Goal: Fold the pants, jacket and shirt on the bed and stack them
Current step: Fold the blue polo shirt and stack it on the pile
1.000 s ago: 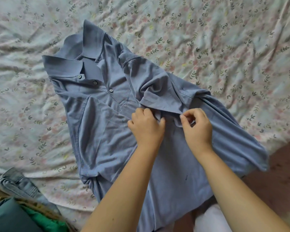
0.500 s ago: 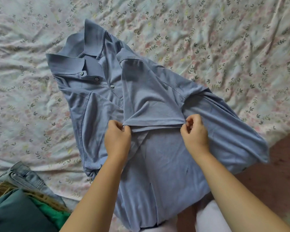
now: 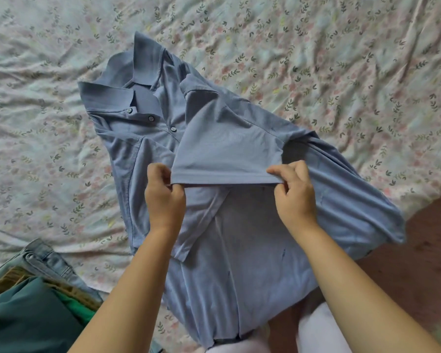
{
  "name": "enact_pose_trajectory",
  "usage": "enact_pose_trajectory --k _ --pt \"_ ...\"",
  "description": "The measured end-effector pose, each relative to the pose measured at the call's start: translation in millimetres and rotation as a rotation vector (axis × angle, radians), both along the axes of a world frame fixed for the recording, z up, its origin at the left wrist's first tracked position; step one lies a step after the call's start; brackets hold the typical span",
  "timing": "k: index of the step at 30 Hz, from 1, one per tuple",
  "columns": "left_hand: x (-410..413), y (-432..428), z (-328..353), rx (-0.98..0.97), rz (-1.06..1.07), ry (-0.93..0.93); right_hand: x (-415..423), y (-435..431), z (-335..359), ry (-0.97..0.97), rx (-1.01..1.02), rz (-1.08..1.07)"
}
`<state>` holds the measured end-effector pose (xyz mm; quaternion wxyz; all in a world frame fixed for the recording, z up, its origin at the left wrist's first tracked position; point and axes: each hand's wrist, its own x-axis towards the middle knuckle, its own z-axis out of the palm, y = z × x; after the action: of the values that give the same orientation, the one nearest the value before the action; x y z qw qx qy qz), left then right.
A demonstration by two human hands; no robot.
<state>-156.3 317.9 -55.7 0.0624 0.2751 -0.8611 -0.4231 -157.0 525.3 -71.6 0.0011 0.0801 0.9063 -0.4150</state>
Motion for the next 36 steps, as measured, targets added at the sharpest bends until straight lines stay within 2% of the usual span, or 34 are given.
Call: enact_pose_trajectory --k 4,9,13,16,20,22,24,27,31,33,36 --pt "25 -14 -10 0.095 0.026 -0.095 14 -7 -12 -0.145 -0.067 0.107" --pt "35 -22 -20 -0.179 -0.301 -0.089 13 -21 -4 -0.131 -0.212 0.117" --pt "31 -24 -16 -0.156 -0.239 -0.019 7 -22 6 -0.089 -0.204 0.114" --pt "31 -29 -11 -0.147 -0.191 0.016 5 -15 6 -0.023 -0.104 0.149" --pt "37 -38 -23 -0.064 -0.229 -0.341 18 -7 -14 -0.397 -0.038 0.330" --pt "36 -43 -25 0.064 -0.227 -0.408 20 -6 -16 -0.400 -0.137 0.215" --pt "28 -42 -20 0.180 -0.154 -0.350 12 -4 -16 -0.319 -0.252 0.005" --pt "1 -37 -16 0.197 -0.043 -0.231 -8 -4 -21 -0.317 -0.398 -0.167" --pt "-53 -27 -24 0.183 -0.127 -0.193 -42 -11 -17 -0.305 -0.562 -0.209" --pt "-78 -20 -29 0.145 -0.162 -0.200 -53 -13 -17 -0.292 -0.566 -0.203" --pt "-103 -12 -33 0.138 -0.171 -0.174 -57 -7 -20 -0.302 -0.406 -0.161"
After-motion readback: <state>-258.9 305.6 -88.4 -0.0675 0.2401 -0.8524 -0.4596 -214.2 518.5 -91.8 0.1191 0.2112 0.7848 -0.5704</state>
